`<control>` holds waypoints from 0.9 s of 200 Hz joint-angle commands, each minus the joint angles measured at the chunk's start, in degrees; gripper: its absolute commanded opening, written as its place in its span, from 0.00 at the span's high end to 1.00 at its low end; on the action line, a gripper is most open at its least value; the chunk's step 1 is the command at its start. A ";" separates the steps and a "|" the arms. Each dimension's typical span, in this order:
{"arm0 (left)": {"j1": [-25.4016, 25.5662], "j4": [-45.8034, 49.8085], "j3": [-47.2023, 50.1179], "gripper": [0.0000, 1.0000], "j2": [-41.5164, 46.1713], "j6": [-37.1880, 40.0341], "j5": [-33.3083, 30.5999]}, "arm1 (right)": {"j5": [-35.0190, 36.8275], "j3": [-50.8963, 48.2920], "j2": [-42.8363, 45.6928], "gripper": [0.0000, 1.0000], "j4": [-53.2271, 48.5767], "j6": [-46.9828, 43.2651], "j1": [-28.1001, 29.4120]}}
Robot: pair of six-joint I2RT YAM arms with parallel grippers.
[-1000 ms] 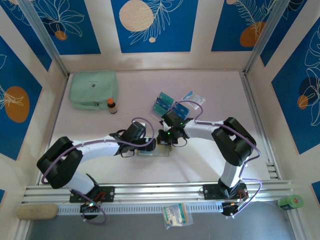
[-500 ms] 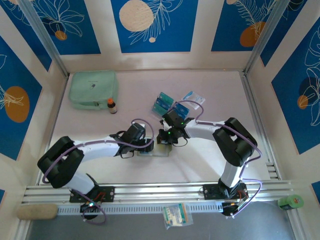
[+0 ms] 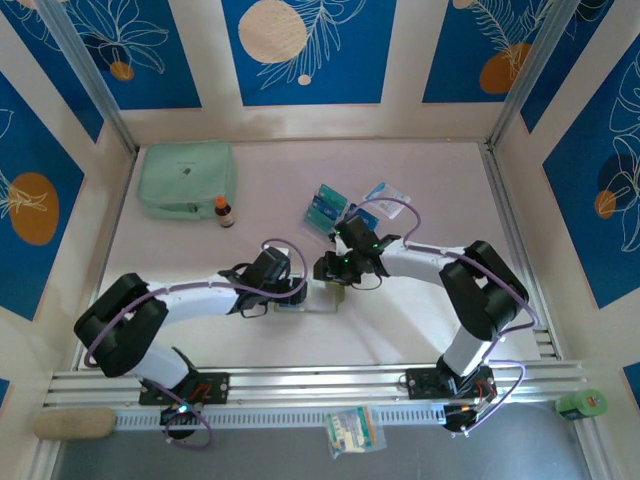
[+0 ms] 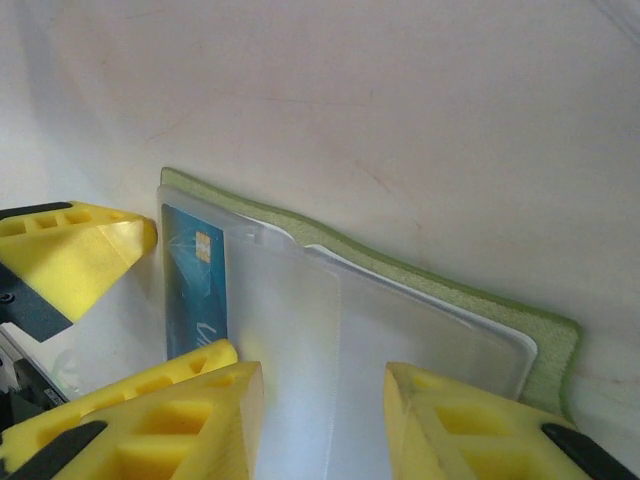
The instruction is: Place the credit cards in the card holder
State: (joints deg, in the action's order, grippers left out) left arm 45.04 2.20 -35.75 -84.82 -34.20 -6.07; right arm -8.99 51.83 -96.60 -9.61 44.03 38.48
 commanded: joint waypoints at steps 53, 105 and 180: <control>0.67 0.57 1.58 0.13 -0.26 -0.62 0.90 | -3.83 2.10 -5.01 0.63 2.64 1.09 -0.18; 0.63 0.35 1.92 0.13 -0.13 -0.73 0.95 | -6.36 3.56 -6.94 0.64 3.53 1.14 -0.07; 0.56 2.44 1.73 0.03 6.83 -2.22 -0.70 | -10.06 3.11 -1.72 0.57 3.96 3.55 0.84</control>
State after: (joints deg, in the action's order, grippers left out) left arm 45.15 2.17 -34.74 -82.35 -35.29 -5.87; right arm -15.92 54.43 -102.02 -5.61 46.22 38.57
